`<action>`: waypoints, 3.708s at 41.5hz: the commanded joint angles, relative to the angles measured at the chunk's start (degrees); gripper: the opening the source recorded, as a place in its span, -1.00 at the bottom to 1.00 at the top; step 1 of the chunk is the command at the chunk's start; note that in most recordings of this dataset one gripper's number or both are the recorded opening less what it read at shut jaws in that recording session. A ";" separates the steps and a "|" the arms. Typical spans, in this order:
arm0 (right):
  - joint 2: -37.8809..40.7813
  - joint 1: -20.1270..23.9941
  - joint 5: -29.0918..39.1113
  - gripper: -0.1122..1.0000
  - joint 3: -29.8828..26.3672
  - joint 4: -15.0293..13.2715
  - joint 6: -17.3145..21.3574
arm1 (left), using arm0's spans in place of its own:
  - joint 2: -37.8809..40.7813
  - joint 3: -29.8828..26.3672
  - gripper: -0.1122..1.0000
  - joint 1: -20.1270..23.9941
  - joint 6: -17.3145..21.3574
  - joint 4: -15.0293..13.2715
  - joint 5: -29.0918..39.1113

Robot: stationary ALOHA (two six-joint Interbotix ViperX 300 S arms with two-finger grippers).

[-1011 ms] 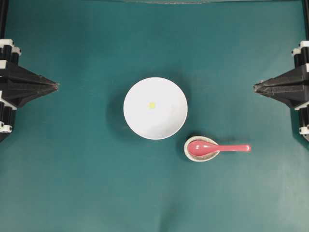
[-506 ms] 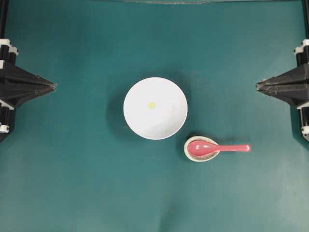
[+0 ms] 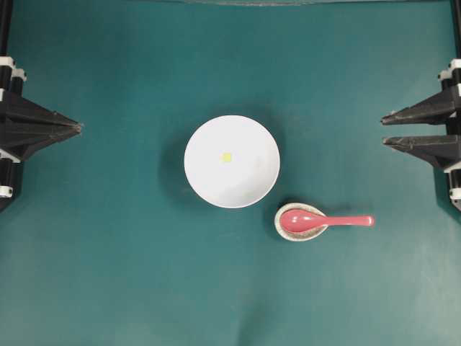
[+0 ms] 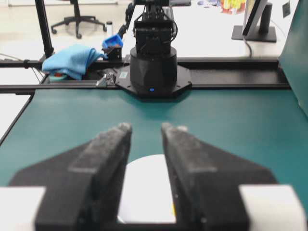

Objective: Scoop the yellow hexagonal prism block from the bowl with a spoon using the right arm.

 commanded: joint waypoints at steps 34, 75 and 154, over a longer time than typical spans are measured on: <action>22.76 2.37 -18.19 -0.10 6.24 9.84 0.35 | 0.97 -1.23 -0.79 0.00 0.26 0.26 0.18; 55.55 25.66 -53.79 -0.10 11.95 24.87 7.82 | 1.05 -1.05 -0.79 0.00 0.26 0.35 0.97; 63.90 29.53 -51.42 -0.14 10.11 26.02 8.00 | 1.05 -0.97 -0.79 0.00 0.44 0.62 2.37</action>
